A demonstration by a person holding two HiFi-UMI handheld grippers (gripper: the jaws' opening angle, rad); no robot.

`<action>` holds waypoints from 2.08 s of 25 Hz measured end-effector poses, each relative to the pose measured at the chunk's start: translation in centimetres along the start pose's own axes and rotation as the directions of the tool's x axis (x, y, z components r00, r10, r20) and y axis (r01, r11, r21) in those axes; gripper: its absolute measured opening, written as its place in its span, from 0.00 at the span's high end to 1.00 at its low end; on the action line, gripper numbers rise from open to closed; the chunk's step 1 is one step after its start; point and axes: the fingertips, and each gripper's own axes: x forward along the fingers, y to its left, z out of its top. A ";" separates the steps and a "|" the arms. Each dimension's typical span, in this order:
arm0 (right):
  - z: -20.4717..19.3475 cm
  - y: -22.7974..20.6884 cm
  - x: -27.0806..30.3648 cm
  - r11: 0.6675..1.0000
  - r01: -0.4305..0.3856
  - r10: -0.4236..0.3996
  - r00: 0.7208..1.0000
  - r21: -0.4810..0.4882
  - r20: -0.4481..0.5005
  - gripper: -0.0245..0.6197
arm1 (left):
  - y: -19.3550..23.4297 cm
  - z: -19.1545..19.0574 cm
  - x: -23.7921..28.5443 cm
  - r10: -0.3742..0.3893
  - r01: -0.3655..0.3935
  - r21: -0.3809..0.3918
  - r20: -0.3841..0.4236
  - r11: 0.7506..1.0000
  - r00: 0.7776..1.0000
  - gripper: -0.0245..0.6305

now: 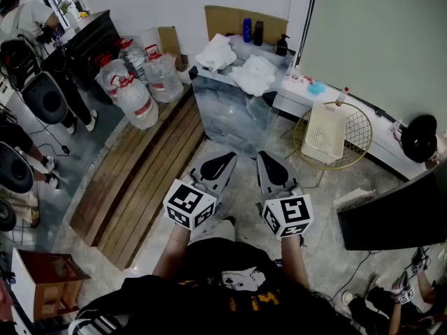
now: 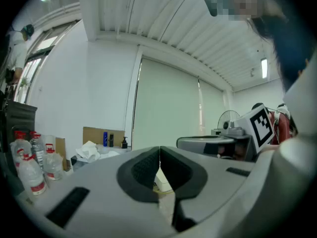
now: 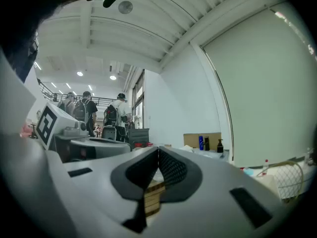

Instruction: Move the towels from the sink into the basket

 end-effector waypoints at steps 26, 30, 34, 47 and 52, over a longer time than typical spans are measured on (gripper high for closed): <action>-1.4 -3.9 8.9 0.999 -0.021 0.022 0.999 0.032 -0.033 0.95 | 8.3 -2.2 5.9 0.013 -0.016 -0.058 -0.044 0.998 0.999 0.95; -1.7 -5.0 13.6 1.000 0.016 -0.015 0.998 0.019 -0.053 0.95 | 12.5 -2.7 8.3 -0.031 0.028 -0.062 -0.047 0.998 0.998 0.95; -1.2 -5.8 19.0 0.998 0.051 -0.049 0.996 0.026 -0.068 0.95 | 17.5 -1.6 10.6 -0.078 0.076 -0.067 -0.031 0.995 0.996 0.95; -1.6 -7.4 32.5 0.988 0.148 -0.144 0.984 0.034 -0.104 0.95 | 31.3 -0.7 14.0 -0.142 0.140 -0.075 -0.020 0.987 0.990 0.95; -2.0 -8.1 34.8 0.985 0.169 -0.170 0.975 -0.016 -0.141 0.95 | 33.6 -1.4 15.5 -0.163 0.159 -0.103 -0.025 0.982 0.986 0.95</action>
